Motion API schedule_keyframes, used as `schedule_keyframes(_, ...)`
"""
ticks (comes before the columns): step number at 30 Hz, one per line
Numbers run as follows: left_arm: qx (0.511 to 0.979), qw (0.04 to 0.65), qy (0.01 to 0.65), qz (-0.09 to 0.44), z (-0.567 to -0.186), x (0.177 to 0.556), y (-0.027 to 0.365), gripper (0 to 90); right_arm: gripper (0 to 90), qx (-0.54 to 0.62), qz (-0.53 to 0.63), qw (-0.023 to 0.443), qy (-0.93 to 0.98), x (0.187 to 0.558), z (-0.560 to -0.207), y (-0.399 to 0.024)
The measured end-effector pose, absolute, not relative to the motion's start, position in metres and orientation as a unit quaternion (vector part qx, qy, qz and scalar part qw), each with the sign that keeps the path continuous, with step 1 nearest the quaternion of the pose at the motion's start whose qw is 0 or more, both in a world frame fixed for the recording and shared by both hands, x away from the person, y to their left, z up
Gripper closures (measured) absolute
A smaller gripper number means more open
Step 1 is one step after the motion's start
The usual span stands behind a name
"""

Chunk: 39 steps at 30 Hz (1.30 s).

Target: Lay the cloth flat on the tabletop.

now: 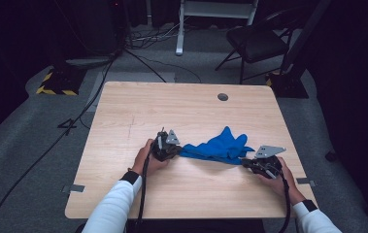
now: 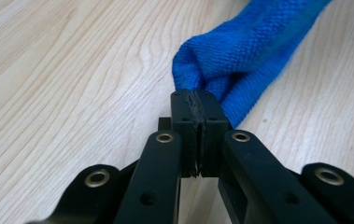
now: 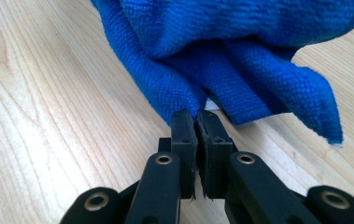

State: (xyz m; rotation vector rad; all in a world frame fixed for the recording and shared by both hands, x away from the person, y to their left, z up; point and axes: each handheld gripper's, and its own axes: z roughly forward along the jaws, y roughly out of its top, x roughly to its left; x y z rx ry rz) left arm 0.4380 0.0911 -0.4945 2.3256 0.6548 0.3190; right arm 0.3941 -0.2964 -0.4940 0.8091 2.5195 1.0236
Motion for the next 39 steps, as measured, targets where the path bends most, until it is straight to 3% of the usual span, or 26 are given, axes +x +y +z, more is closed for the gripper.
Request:
schedule_keyframes(8,0.894,0.342,0.266,0.119,-0.494,0.434,0.095,87.8,82.3,0.288,0.354,0.152,0.877,0.391,-0.494,-0.298)
schedule_keyframes(18,0.894,0.335,0.272,0.120,-0.492,0.425,0.099,86.1,63.9,0.316,0.372,0.180,0.854,0.393,-0.485,-0.320)
schedule_keyframes(20,0.896,0.338,0.263,0.116,-0.492,0.423,0.098,74.1,55.5,0.320,0.381,0.186,0.847,0.395,-0.481,-0.322)
schedule_keyframes(21,0.898,0.339,0.257,0.116,-0.491,0.422,0.097,72.2,53.0,0.321,0.380,0.193,0.846,0.396,-0.480,-0.322)
schedule_keyframes(28,0.890,0.369,0.243,0.111,-0.482,0.421,0.080,40.0,46.1,0.315,0.376,0.200,0.848,0.408,-0.475,-0.316)
schedule_keyframes(33,0.891,0.372,0.233,0.112,-0.475,0.428,0.059,30.3,49.8,0.301,0.370,0.203,0.855,0.419,-0.474,-0.311)
schedule_keyframes(37,0.888,0.380,0.234,0.110,-0.472,0.439,0.046,31.0,69.2,0.279,0.362,0.196,0.868,0.425,-0.476,-0.304)
schedule_keyframes(39,0.889,0.377,0.238,0.108,-0.475,0.447,0.042,36.0,79.5,0.272,0.359,0.197,0.871,0.425,-0.477,-0.301)
